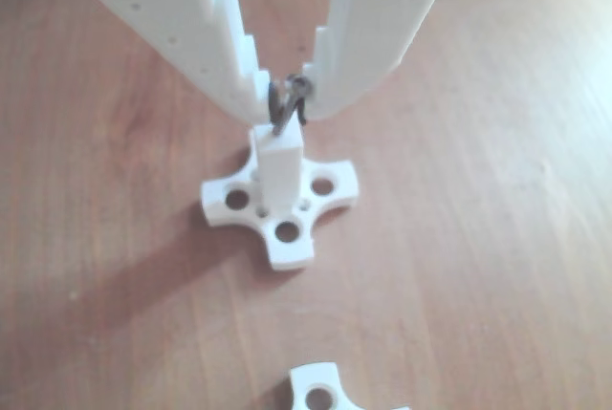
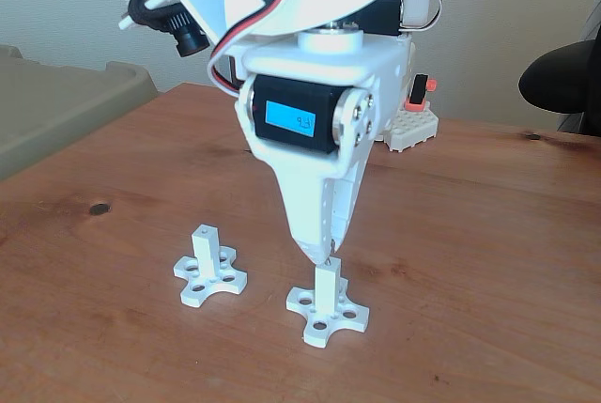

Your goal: Grab the screw and set it in the hole.

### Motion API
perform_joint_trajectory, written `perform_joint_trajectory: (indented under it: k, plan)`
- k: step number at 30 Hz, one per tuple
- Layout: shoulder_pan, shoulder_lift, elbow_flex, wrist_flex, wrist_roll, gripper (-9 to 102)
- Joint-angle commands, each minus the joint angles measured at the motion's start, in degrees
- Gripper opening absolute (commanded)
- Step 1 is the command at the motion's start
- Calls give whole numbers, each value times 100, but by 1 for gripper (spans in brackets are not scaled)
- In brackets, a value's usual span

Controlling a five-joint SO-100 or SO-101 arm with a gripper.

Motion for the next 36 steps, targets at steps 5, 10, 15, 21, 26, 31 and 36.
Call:
perform_joint_trajectory:
  k: [5, 10, 15, 21, 26, 31, 36]
  plan:
    - [-18, 246, -105, 62, -35, 2]
    - [-35, 272, -114, 105, -44, 1]
    - [-70, 308, -114, 149, -44, 0]
    - [-88, 299, -105, 141, -26, 1]
    - [-114, 272, -97, 132, -18, 2]
    - [-105, 237, -97, 114, -9, 3]
    - [-105, 237, -97, 202, -9, 7]
